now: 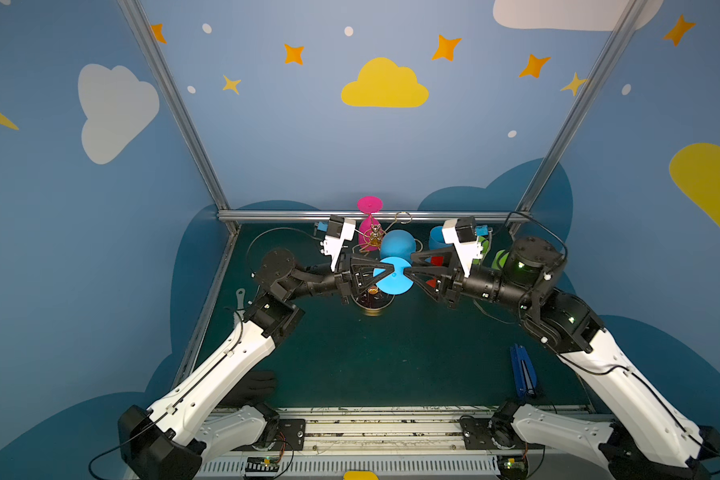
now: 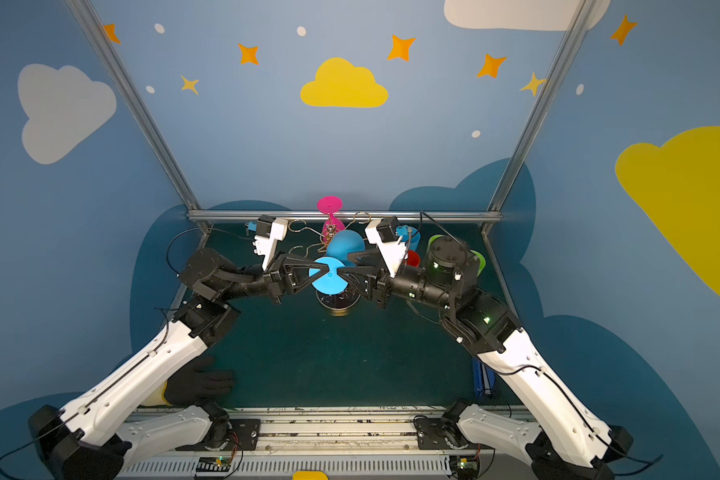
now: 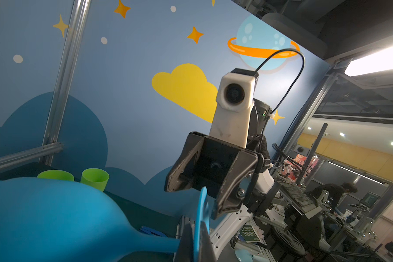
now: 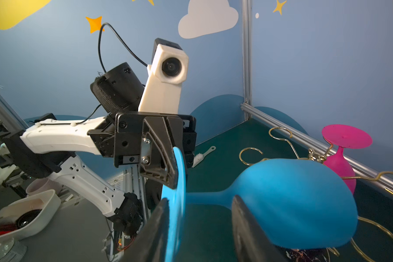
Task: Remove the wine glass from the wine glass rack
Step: 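Close the left gripper on the blue glass's foot while the right gripper draws back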
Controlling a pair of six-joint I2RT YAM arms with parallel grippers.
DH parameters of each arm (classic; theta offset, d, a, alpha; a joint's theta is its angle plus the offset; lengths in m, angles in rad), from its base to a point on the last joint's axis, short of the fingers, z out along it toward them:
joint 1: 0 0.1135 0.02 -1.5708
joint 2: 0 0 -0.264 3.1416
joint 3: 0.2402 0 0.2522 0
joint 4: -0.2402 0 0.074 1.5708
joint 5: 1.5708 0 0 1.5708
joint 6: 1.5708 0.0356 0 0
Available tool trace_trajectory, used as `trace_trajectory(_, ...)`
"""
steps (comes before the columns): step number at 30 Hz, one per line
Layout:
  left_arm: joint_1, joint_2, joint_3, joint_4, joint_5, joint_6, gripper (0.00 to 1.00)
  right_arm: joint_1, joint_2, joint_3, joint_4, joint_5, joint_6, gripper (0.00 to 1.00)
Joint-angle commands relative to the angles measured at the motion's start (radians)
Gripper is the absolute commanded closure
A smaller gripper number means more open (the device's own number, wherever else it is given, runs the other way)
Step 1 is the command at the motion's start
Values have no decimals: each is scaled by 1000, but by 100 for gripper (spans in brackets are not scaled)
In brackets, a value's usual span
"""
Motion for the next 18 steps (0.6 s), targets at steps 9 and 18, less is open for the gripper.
trace_trajectory(9, 25, 1, 63, -43, -78, -206, 97, -4, -196, -280, 180, 289, -235, 16)
trace_trajectory(18, 41, 52, 62, 27, -78, -365, 97, -13, -151, -407, 408, 253, -387, 11)
